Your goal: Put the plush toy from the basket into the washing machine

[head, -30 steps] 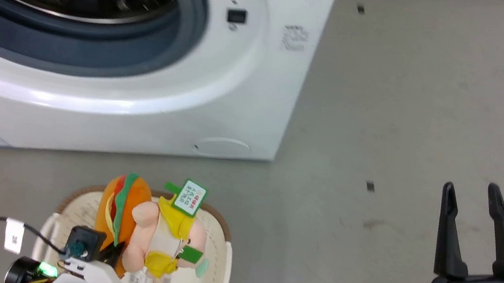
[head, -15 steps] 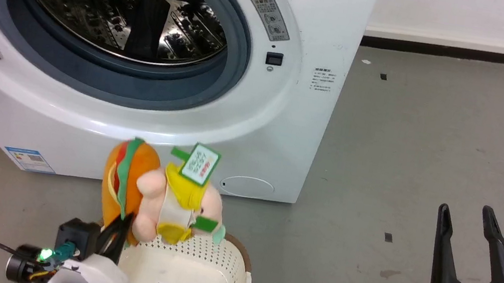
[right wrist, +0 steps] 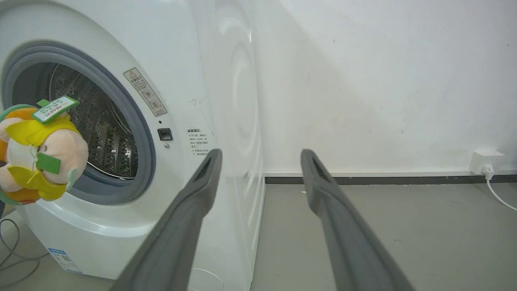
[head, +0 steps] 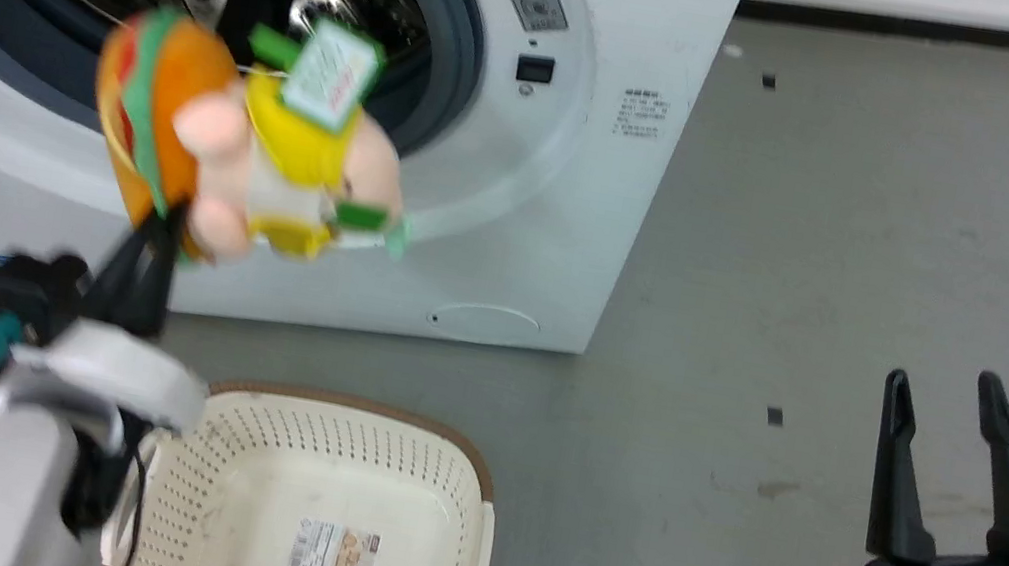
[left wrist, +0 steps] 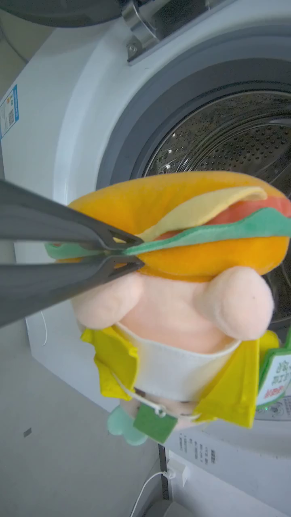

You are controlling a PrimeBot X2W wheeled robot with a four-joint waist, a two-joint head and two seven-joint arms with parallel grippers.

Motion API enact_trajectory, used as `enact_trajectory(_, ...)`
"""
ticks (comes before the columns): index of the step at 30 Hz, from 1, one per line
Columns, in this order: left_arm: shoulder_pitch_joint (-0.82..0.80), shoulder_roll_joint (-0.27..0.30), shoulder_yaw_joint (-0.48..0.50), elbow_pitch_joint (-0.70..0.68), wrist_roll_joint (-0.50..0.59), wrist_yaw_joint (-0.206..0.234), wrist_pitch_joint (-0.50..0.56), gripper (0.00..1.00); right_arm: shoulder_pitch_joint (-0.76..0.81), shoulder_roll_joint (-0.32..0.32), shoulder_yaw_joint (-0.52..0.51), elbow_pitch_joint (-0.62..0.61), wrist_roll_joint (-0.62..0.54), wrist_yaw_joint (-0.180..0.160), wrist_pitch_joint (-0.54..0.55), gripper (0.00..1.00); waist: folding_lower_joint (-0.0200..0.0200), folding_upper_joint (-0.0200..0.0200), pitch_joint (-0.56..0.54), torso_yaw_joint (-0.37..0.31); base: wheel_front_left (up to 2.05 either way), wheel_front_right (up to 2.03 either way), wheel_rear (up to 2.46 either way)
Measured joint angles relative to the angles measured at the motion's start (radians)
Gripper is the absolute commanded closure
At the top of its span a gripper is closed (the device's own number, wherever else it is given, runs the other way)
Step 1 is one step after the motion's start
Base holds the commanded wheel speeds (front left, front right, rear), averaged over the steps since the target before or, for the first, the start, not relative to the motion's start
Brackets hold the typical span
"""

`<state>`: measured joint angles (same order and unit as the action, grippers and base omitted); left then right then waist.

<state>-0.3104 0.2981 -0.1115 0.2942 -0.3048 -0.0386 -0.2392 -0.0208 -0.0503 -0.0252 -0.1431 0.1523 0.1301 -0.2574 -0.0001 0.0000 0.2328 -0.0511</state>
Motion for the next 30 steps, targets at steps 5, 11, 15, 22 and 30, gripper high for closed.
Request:
enact_trajectory(5,-0.167,0.058,0.028,-0.012,-0.025,-0.018,0.073,1.0,-0.049,0.0,0.008,-0.029,0.003,0.0,0.0,0.0,0.0001,0.0,0.084,-0.023,0.0,0.0,0.0)
enact_trajectory(11,-0.378,0.153,0.049,0.024,-0.026,-0.027,0.211,1.0,-0.115,0.0,0.034,-0.065,0.012,0.0,0.0,0.0,0.0002,0.0,0.205,-0.061,0.0,0.0,0.0)
enact_trajectory(15,-0.528,0.213,0.052,0.077,-0.023,-0.039,0.297,1.0,-0.145,0.0,0.044,-0.088,0.028,0.0,0.0,0.0,0.0002,0.0,0.291,-0.09,0.0,0.0,0.0)
enact_trajectory(22,-0.796,0.306,0.028,0.226,0.005,-0.056,0.406,1.0,-0.188,0.0,0.064,-0.102,0.056,0.0,0.0,0.0,0.0003,0.0,0.428,-0.144,0.0,0.0,0.0)
enact_trajectory(30,-0.995,0.347,-0.018,0.388,0.039,-0.07,0.488,1.0,-0.221,0.0,0.074,-0.127,0.098,0.0,0.0,0.0,0.0003,0.0,0.531,-0.206,0.0,0.0,0.0)
